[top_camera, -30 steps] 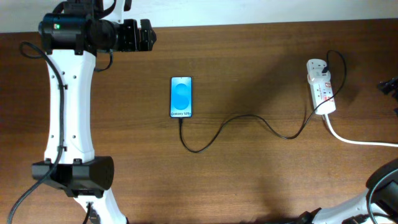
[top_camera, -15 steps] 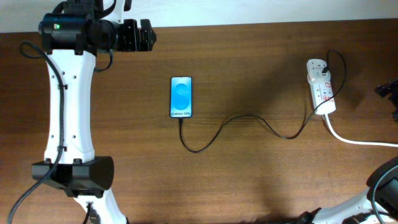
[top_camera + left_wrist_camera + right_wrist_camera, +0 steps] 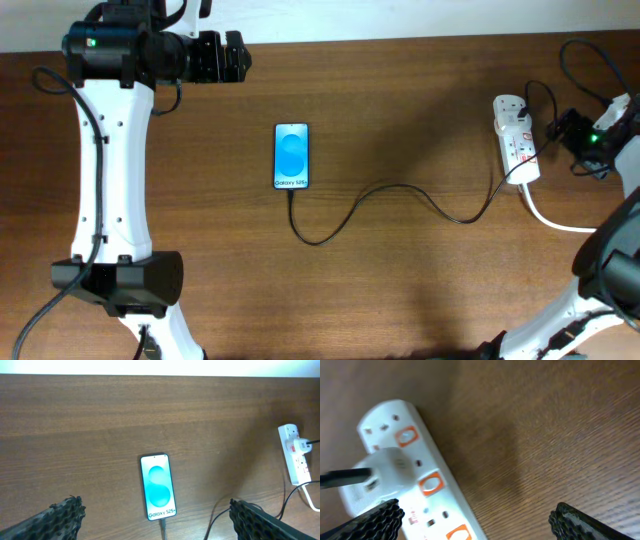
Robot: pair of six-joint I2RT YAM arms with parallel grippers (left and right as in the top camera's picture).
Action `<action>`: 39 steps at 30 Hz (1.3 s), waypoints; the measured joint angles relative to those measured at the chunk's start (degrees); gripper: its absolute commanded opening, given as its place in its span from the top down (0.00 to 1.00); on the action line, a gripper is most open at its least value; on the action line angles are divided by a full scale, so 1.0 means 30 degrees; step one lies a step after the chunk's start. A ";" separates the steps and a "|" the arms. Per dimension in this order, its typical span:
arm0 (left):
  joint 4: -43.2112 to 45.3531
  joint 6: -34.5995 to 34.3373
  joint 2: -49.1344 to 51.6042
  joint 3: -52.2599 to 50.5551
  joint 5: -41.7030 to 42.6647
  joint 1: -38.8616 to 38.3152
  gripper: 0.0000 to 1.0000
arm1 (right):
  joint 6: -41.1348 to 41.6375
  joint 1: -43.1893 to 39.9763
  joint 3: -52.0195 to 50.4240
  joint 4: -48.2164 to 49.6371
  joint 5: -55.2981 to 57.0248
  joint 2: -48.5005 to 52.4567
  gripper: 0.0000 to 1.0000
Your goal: Plug charger to phone and switch on socket
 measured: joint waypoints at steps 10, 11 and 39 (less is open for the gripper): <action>0.0007 0.0000 0.0000 0.0000 0.0000 0.0000 0.01 | 0.0066 0.0729 -0.0015 0.0546 0.0219 0.1421 0.02; 0.0007 0.0000 0.0007 0.0000 0.0000 0.0000 0.01 | 0.0058 0.0780 -0.0015 0.0612 0.0219 0.1639 0.02; 0.0007 0.0000 0.0000 0.0000 0.0000 0.0000 0.01 | -0.0284 0.1107 0.0051 0.0867 0.0852 0.1916 0.02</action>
